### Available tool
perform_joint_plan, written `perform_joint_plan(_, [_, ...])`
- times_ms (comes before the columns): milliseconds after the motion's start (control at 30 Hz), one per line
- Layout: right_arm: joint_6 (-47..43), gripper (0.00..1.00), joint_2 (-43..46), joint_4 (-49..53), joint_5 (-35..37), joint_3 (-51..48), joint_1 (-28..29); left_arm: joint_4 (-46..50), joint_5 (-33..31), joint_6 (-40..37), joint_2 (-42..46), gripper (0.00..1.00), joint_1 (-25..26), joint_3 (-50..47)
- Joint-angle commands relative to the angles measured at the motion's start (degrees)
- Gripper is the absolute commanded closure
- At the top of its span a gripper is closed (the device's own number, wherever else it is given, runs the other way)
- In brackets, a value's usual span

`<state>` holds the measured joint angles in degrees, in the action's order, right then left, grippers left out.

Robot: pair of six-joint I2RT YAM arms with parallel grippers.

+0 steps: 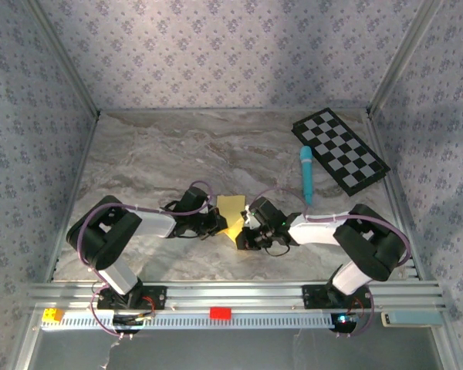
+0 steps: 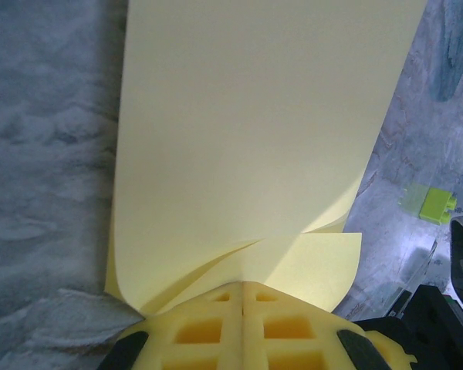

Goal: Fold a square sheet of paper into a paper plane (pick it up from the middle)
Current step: Third fold the triangle at the center of the table.

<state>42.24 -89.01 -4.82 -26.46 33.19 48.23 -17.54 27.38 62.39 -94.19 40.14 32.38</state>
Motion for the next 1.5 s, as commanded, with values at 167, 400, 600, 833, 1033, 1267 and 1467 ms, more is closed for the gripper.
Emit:
perform_joint_plan(167, [0.5,0.89,2.2,4.5,-1.0,1.8,-0.7,5.5,-2.4,-1.2,-0.9,1.0,0.1,-0.3])
perform_joint_plan(400, [1.2,0.88,-1.1,4.3,-1.1,7.8,-1.4,5.3,-2.4,-1.4,-0.7,1.0,0.0,-0.4])
perform_joint_plan(600, [2.5,0.89,-5.8,3.5,-1.3,8.2,-1.8,5.3,-2.2,-1.4,-0.5,1.0,0.1,-0.3])
perform_joint_plan(833, [4.5,0.91,-6.8,3.5,0.4,3.7,-2.1,5.3,-1.8,-2.0,-0.2,1.0,0.2,0.2])
perform_joint_plan(1033, [4.9,0.93,-6.5,4.2,0.9,3.3,-2.5,9.9,-1.7,-5.8,3.2,0.98,0.1,4.2])
perform_joint_plan(1267, [5.2,0.96,-6.4,4.5,1.3,3.6,-3.2,12.6,-1.9,-6.1,6.7,0.96,0.9,4.6])
perform_joint_plan(1467, [5.1,0.96,-6.4,4.6,1.5,3.4,-3.4,11.0,-1.7,-4.9,2.8,0.99,2.0,4.4])
